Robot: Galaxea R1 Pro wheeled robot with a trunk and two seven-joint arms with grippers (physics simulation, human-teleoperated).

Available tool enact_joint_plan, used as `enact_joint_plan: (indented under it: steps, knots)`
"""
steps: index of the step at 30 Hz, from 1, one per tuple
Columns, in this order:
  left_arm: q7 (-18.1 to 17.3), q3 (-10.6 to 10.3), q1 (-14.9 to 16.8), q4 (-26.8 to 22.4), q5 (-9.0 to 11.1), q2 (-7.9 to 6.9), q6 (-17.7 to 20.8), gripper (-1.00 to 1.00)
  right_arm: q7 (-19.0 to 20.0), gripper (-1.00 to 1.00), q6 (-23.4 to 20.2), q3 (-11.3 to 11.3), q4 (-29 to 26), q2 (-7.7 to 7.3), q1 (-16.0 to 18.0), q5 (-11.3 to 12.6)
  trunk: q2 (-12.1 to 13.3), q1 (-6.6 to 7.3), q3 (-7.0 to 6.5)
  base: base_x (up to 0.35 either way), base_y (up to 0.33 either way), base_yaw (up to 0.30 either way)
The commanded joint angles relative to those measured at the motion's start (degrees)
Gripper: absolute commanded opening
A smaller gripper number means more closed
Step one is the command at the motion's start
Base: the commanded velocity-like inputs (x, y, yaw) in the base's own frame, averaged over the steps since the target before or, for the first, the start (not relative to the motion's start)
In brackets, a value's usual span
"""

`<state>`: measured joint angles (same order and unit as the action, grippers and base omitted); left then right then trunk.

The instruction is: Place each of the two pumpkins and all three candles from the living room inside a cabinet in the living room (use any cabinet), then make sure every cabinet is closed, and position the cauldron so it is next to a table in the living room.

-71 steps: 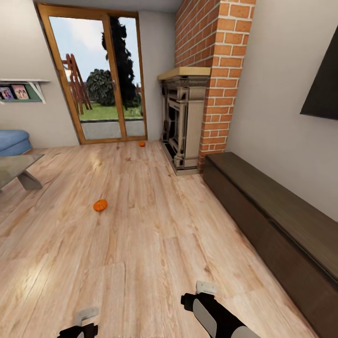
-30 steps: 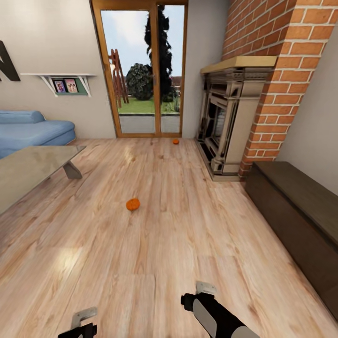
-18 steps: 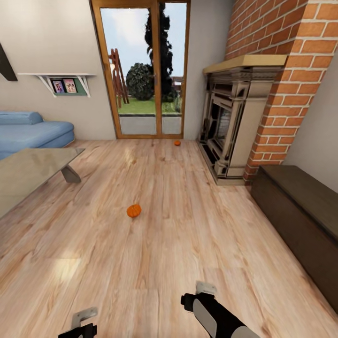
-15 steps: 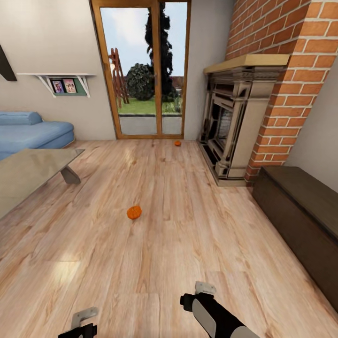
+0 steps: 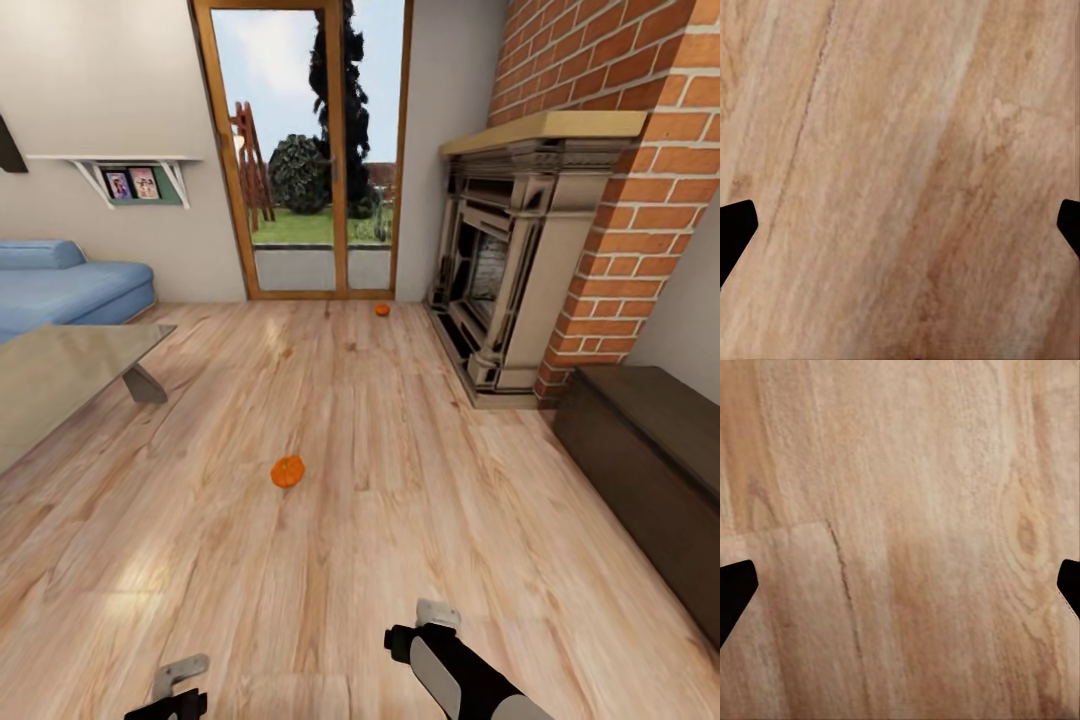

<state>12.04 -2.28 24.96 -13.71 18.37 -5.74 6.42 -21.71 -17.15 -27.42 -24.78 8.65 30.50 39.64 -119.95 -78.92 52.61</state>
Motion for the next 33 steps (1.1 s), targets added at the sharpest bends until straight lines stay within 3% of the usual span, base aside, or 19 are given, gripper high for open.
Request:
enact_joint_plan:
  steps: [1, 33]
  knots:
    - [0.0, 0.0, 0.0, 0.0, 0.0, 0.01, 0.0, 1.00, 0.0, 1.00, 0.0, 0.0, 0.0, -0.01, 0.0, 0.0, 0.0, 0.00, 0.00, 0.301, 0.018, 0.000]
    - [0.0, 0.0, 0.0, 0.0, -0.1, 0.03, -0.1, 1.00, 0.0, 1.00, 0.0, 0.0, 0.0, -0.04, -0.6, -0.1, 0.0, 0.00, 0.00, 0.301, 0.001, 0.000]
